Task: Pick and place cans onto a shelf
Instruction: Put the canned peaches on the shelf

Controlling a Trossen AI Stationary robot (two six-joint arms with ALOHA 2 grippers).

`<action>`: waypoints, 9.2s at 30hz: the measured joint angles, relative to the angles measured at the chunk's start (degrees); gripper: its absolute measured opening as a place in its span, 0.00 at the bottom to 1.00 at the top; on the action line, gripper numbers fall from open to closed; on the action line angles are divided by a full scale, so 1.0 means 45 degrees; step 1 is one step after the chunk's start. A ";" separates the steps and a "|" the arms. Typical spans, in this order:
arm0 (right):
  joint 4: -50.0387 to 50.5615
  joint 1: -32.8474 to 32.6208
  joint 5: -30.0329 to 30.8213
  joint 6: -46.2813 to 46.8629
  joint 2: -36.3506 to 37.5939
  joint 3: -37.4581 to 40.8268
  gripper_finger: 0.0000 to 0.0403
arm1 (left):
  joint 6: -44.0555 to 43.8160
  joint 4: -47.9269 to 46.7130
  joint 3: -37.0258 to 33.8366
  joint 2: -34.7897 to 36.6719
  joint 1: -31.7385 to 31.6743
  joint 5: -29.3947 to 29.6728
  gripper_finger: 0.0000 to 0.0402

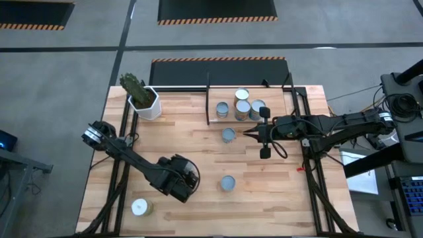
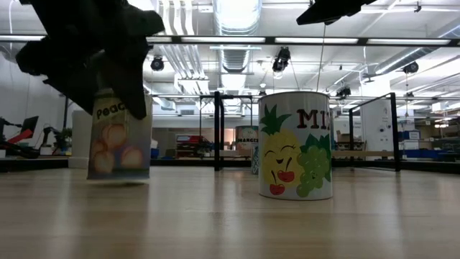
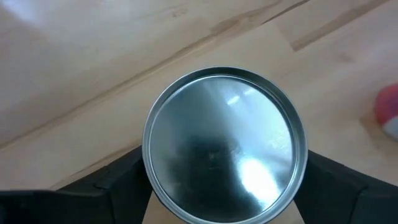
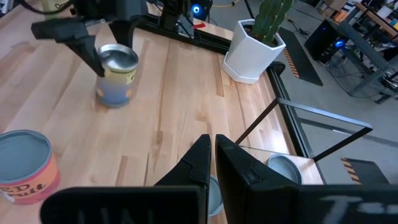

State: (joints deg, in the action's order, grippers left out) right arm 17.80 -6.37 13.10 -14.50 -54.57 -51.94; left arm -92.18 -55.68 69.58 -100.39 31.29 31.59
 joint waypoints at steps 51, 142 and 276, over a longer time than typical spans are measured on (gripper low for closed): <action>-0.0485 -0.0006 0.0000 0.1004 -0.0020 0.0000 0.03 | 0.8373 0.2081 0.0015 0.1484 0.0896 0.2778 0.83; -0.1895 -0.1549 -0.0275 0.3635 -1.4085 -0.8490 0.94 | 2.1081 1.0875 -0.5066 0.8570 0.3502 0.4556 0.00; -0.0882 1.2084 -0.0842 0.3751 -0.0218 0.3176 0.72 | 2.1375 1.1803 -0.5066 0.8580 0.3269 0.4898 0.00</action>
State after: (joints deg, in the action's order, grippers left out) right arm 13.84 48.01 9.32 2.38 -55.55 -37.65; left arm 4.01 -2.57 46.78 -61.78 46.00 53.64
